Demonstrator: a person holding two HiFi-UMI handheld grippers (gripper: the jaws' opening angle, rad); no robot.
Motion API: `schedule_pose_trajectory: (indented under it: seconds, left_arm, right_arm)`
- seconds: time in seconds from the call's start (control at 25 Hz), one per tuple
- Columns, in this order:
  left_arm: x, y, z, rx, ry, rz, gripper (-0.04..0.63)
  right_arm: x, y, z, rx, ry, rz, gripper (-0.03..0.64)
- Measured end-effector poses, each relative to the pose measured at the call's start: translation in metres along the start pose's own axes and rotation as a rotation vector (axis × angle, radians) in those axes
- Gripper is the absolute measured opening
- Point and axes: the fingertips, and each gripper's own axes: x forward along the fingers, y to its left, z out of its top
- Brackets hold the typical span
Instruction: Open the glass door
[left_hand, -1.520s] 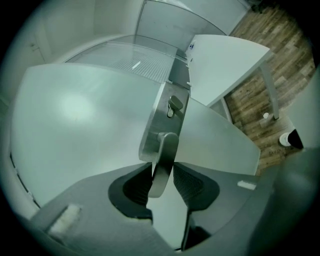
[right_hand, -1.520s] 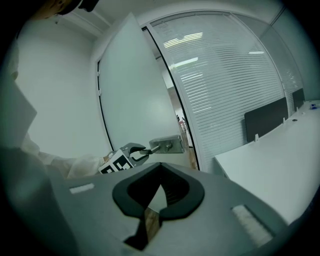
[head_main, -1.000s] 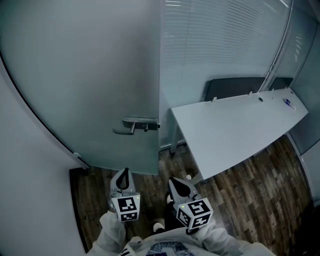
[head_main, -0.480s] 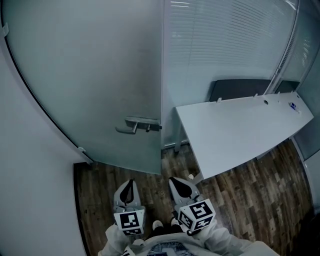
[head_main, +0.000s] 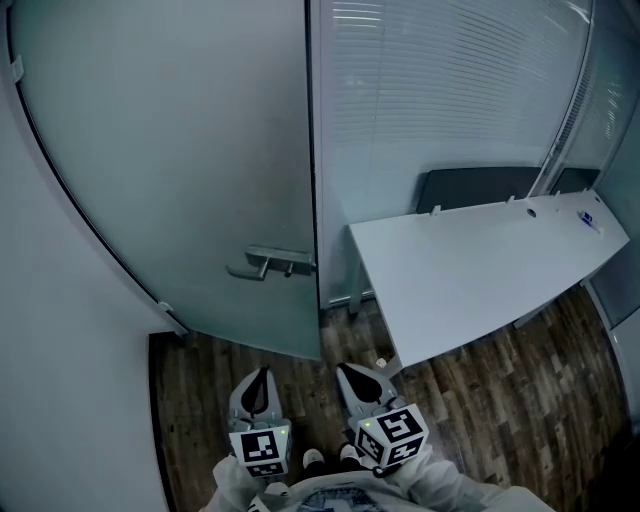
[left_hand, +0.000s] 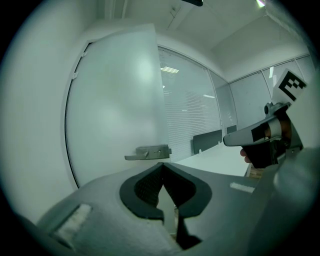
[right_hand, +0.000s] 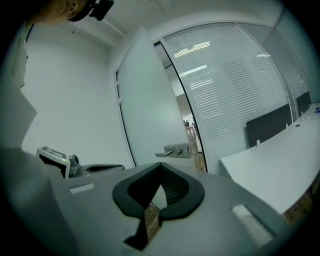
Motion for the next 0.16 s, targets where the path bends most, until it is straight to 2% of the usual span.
schedule_pose_trajectory:
  seconds: [0.16]
  left_arm:
    - [0.0017, -0.0125, 0.0021, 0.005, -0.003, -0.012, 0.005]
  right_arm:
    - [-0.0067, -0.0086, -0.0003, 0.009, 0.003, -0.008, 0.002]
